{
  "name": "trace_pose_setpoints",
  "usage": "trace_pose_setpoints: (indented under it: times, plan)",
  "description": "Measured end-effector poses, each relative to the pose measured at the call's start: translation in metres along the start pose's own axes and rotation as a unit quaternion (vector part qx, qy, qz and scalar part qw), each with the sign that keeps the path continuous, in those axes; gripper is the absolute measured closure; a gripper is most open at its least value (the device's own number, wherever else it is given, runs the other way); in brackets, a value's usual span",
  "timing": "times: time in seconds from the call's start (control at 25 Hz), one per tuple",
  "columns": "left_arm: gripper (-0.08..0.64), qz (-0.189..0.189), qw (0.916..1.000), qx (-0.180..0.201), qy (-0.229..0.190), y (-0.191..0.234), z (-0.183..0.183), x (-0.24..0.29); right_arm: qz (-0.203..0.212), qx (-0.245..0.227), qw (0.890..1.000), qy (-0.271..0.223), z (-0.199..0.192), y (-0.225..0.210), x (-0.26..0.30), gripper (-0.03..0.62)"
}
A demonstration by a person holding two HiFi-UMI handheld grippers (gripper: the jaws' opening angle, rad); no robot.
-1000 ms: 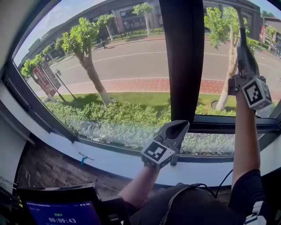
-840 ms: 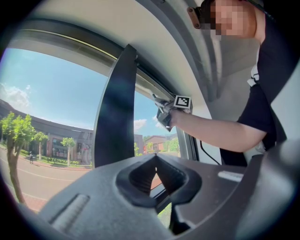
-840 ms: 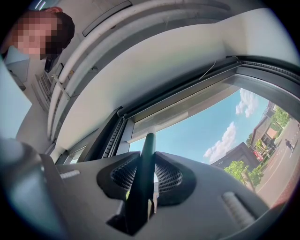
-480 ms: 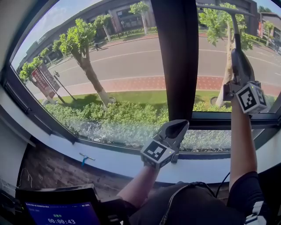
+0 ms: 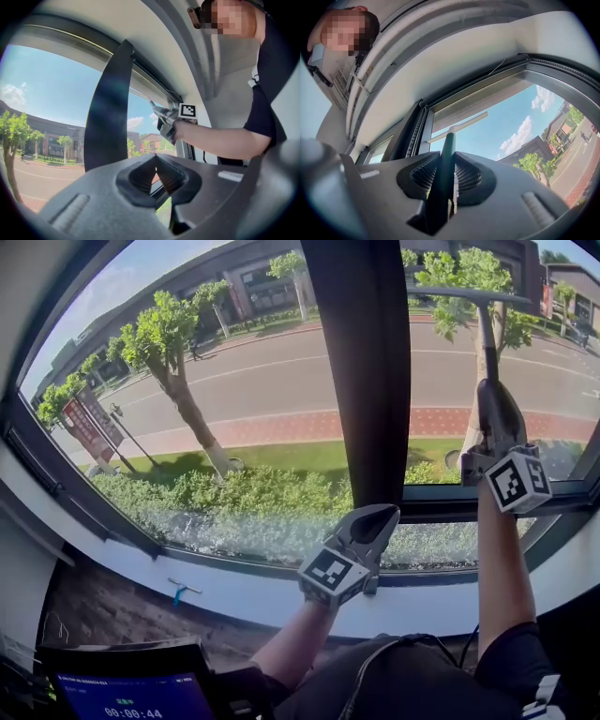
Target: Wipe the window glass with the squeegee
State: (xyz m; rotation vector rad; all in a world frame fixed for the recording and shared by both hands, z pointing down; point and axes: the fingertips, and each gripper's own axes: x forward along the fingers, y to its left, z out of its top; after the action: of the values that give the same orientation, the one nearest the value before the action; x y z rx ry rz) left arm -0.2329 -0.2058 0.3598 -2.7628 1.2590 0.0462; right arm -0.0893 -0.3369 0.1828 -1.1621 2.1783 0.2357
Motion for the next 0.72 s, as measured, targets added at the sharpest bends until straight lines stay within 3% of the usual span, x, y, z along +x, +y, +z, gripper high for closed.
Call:
trace_pose_setpoints:
  times: [0.72]
  plan:
    - [0.557, -0.014, 0.9998, 0.001, 0.01, -0.007, -0.004, 0.0, -0.014, 0.016, 0.999, 0.048, -0.057, 0.005, -0.062, 0.492]
